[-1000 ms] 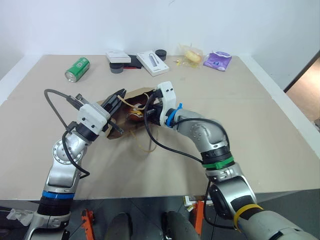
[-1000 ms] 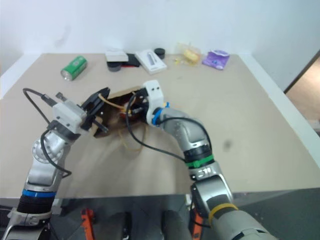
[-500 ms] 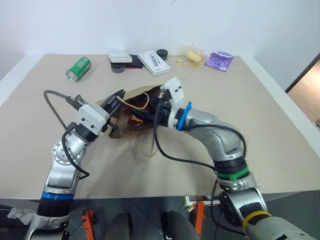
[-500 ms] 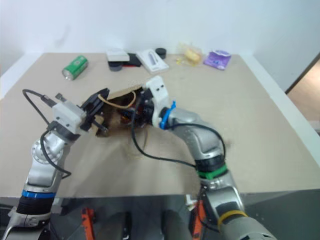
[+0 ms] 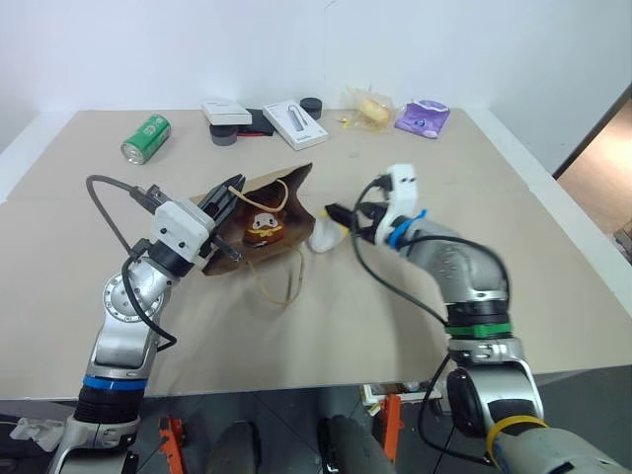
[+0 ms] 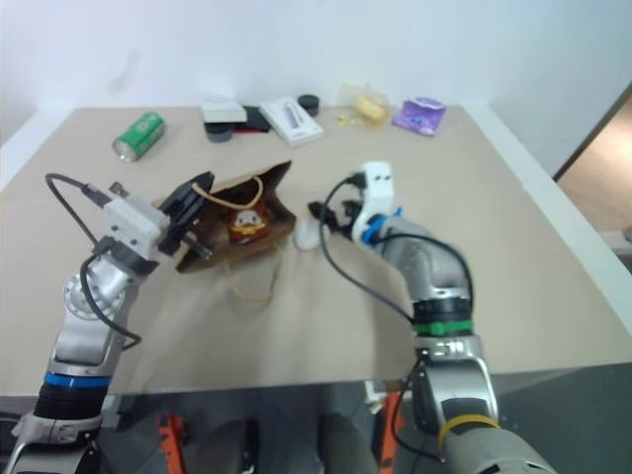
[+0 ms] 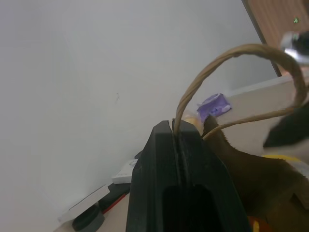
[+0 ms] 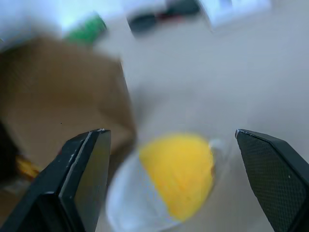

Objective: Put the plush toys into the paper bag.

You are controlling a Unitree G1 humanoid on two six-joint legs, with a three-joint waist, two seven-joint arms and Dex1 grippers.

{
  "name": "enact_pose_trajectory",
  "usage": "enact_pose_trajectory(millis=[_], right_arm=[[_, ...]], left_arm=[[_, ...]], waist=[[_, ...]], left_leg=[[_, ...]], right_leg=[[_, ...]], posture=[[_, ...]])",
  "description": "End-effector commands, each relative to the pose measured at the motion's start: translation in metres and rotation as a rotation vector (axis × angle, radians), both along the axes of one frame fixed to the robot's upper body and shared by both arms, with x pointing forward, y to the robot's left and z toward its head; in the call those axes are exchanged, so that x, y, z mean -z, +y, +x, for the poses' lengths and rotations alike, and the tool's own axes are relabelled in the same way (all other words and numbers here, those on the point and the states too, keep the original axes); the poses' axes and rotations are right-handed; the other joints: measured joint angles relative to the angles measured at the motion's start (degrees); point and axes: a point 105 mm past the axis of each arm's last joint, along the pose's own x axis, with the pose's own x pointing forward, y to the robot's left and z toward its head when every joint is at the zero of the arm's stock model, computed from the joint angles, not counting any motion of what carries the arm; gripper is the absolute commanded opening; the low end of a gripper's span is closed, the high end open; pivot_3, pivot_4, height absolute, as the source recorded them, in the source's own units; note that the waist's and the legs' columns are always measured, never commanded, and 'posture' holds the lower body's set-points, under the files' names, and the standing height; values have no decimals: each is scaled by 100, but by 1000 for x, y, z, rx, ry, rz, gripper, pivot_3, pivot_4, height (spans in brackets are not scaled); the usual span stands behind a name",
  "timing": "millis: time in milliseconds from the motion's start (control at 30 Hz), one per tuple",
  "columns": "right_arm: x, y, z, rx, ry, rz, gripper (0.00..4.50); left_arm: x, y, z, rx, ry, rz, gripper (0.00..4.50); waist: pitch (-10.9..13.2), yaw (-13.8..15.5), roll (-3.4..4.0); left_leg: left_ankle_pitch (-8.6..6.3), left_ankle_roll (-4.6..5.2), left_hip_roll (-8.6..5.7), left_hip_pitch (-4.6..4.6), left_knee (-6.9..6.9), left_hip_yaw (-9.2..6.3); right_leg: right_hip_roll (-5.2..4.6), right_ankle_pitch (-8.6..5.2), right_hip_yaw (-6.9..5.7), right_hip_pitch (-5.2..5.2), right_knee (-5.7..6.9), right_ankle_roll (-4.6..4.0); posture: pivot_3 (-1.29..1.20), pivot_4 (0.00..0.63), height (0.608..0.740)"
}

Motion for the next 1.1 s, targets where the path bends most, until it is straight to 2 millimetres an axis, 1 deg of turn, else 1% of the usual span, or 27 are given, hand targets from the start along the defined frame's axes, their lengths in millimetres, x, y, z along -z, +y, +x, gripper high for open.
enact_pose_trajectory(millis=[33, 67, 100, 133, 167, 200, 267, 300, 333, 367, 400, 433, 500, 567, 600, 667, 733, 800, 867, 933, 967, 1033, 1100], right_arm=[[7, 16, 12, 10, -6, -29, 4449], [14, 16, 14, 21, 9, -45, 4449], [19, 16, 16, 29, 16, -59, 4212], [22, 16, 16, 31, 21, -67, 3760], [24, 14, 17, 36, 22, -77, 3760], [25, 13, 17, 37, 22, -83, 3255], [26, 11, 15, 31, 17, -93, 2647], [26, 10, 14, 28, 15, -94, 2203], [20, 8, 14, 30, -5, -68, 1859], [11, 4, 13, 33, -35, -47, 1349], [-1, 1, 11, 26, -82, -22, 989], [-17, -3, 7, 6, -142, 14, 593], [-50, -8, -8, -63, -262, 88, 84], [-76, -10, -30, -169, -321, 155, 26], [-84, -9, -42, -228, -335, 174, 25], [-94, -5, -61, -321, -342, 190, 25], [-94, 8, -79, -416, -315, 161, 25], [-86, 21, -86, -460, -268, 123, 25], [-75, 40, -83, -468, -222, 103, 25], [-57, 55, -72, -433, -177, 32, 25], [-52, 61, -65, -402, -160, 19, 25], [-45, 74, -54, -376, -145, 9, 25], [-44, 91, -46, -375, -147, 6, 25]], left_arm=[[-13, 1, -3, 3, -48, -13, 0], [-14, 1, -3, 2, -50, -12, 0], [-14, 2, -4, 0, -51, -12, 0], [-14, 2, -4, -2, -52, -11, 0], [-14, 3, -4, -3, -53, -10, 0], [-14, 3, -5, -5, -53, -10, 0], [-14, 3, -5, -7, -53, -10, 0], [-14, 3, -5, -8, -53, -11, 0], [-14, 3, -6, -8, -52, -12, 0], [-14, 3, -6, -7, -52, -13, 0], [-14, 2, -6, -7, -52, -14, 0], [-14, 2, -6, -7, -52, -14, 0], [-14, 2, -6, -8, -52, -15, 0], [-14, 2, -5, -6, -51, -17, 0], [-14, 2, -5, -5, -50, -17, 0], [-15, 1, -4, -3, -48, -18, 0], [-15, 1, -2, -1, -47, -20, 0], [-15, 0, -1, 2, -46, -22, 0], [-16, -2, 0, 8, -46, -24, 0], [-16, -3, 0, 10, -48, -26, 0], [-17, -3, 0, 10, -47, -28, 0], [-17, -2, 1, 8, -47, -32, 0], [-17, -3, 0, 6, -47, -36, 0]], waist=[[0, -13, 0], [0, -20, 0], [0, -24, 0], [0, -24, 0], [-1, -24, -1], [-1, -24, -1], [-1, -25, -1], [-1, -25, -1], [-1, -25, -1], [-1, -25, -1], [0, -21, -1], [0, -20, 0], [3, -12, 5], [6, -13, 9], [7, -14, 10], [6, -18, 10], [6, -27, 9], [6, -29, 10], [6, -32, 9], [6, -45, 10], [6, -44, 10], [6, -41, 10], [6, -39, 10]], left_leg=[[0, 0, 0, -3, -2, -1], [0, 0, -1, -5, -2, -3], [-1, 0, -2, -6, -2, -2], [-1, 0, -5, -7, -2, -3], [-1, 0, -6, -7, -2, -3], [-1, 0, -7, -7, -2, -2], [-1, 0, -8, -5, -2, -2], [-1, 0, -7, -3, -2, -1], [-1, 0, -6, 0, -1, -1], [-1, 0, -6, 1, -2, -2], [-1, 0, -4, 1, -2, -3], [-1, 0, -4, 0, -2, -4], [-1, 0, -5, -5, -2, -6], [-1, 0, -10, -14, -2, -5], [-2, -1, -11, -14, -2, -3], [-5, 0, -10, -13, -2, -4], [-8, -1, -4, -5, -4, -6], [-8, -1, 5, 3, -5, -7], [-7, 0, 7, 4, -5, -8], [-6, 0, 9, 11, -4, -5], [-6, 1, 8, 11, -3, -7], [-4, 2, 10, 12, -1, -6], [-1, 3, 10, 7, -1, -5]], right_leg=[[0, -1, 0, -3, 0, 2], [0, -3, -1, -2, 0, 6], [-2, -4, 0, -2, -1, 6], [-6, -5, -1, -1, -2, 10], [-7, -5, -1, -2, -2, 10], [-9, -5, -1, -1, -2, 11], [-10, -5, -1, 1, -2, 11], [-10, -3, 0, 1, -2, 11], [-9, -2, 0, 2, -2, 10], [-8, -2, -1, 3, -1, 9], [-6, -2, -3, 4, -1, 8], [-6, -2, -4, 3, -1, 8], [-7, -3, -5, 2, -1, 9], [-12, -6, -4, -4, -2, 15], [-15, -8, -2, -4, -3, 20], [-14, -11, -2, -4, -4, 21], [-8, -14, -4, 0, -3, 16], [2, -11, -4, 3, -1, 4], [4, -7, -6, 3, -1, -3], [11, 3, 1, 3, 0, -9], [12, 4, 1, 3, 0, -10], [14, 5, 2, 3, 1, -12], [15, 9, 2, 1, 0, -10]], posture=[[0, 150, 740], [0, 150, 740], [0, 150, 740], [0, 150, 740], [0, 150, 740], [0, 150, 740], [0, 150, 740], [0, 150, 740], [0, 150, 740], [0, 150, 740], [0, 150, 740], [0, 150, 740], [0, 150, 740], [0, 150, 740], [0, 150, 740], [0, 150, 740], [0, 150, 740], [0, 150, 740], [0, 150, 740], [0, 150, 740], [0, 150, 740], [0, 150, 740], [0, 150, 740]])
